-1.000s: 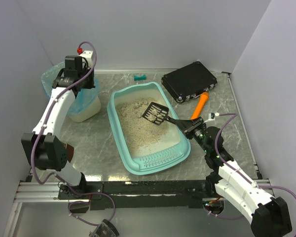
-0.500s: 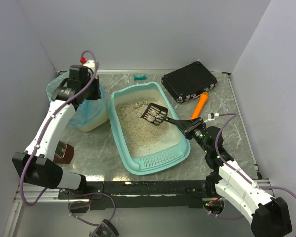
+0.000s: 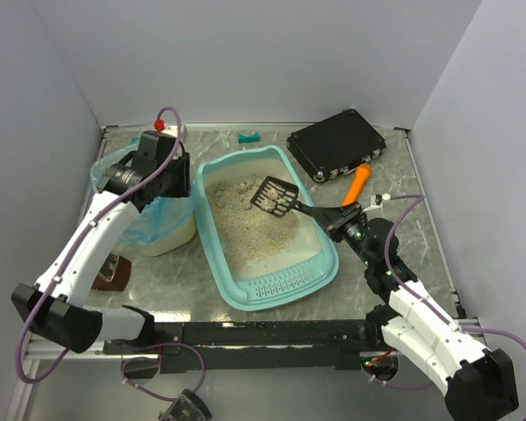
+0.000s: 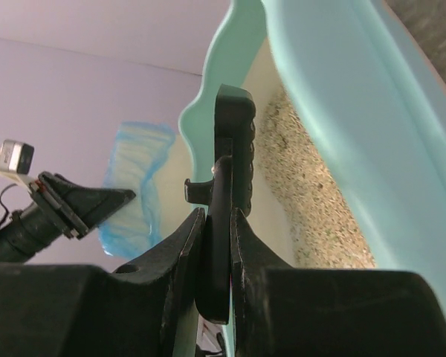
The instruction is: Clean the litter box
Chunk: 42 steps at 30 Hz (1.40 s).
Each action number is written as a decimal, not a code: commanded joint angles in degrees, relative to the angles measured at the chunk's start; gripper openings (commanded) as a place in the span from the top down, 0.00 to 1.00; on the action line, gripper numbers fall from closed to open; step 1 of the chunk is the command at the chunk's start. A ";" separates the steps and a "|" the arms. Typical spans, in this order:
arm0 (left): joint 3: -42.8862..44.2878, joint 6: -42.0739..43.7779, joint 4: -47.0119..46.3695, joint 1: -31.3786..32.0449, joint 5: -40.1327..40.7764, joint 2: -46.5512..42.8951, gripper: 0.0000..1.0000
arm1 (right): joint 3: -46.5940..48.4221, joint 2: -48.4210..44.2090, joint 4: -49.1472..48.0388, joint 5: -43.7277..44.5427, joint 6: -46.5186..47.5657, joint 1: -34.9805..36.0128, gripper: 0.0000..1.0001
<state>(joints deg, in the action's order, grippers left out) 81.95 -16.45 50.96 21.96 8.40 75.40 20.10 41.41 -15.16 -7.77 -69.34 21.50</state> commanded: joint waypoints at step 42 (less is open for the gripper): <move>-19.81 -24.86 -7.63 0.46 -5.42 -43.93 0.03 | 75.52 57.72 8.66 -6.20 20.26 23.41 1.00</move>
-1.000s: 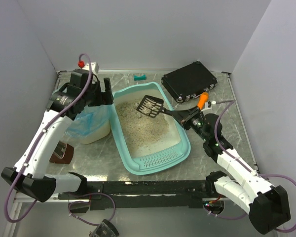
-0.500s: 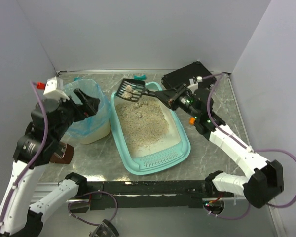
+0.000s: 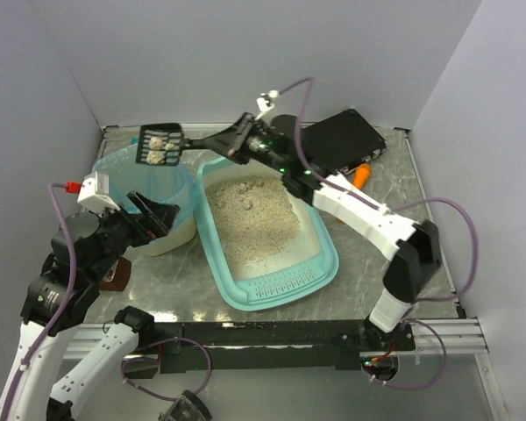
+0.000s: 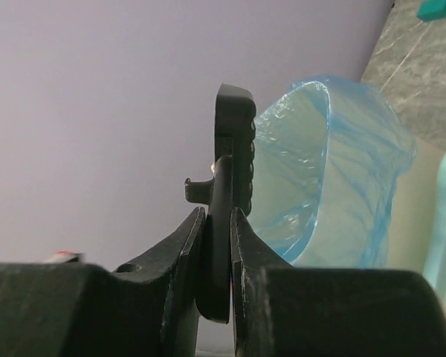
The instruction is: Clean the litter box
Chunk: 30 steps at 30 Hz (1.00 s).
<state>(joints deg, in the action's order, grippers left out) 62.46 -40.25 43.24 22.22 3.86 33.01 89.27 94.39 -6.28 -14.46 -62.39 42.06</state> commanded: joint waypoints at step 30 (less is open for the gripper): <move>-0.93 -4.31 2.72 0.11 2.91 -6.30 0.03 | 12.86 6.95 -6.28 20.25 78.82 20.95 1.00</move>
<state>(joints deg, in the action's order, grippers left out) 60.77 -43.38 45.95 22.22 5.89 27.83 99.35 104.81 -8.14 4.29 11.86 63.51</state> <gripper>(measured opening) 0.969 0.223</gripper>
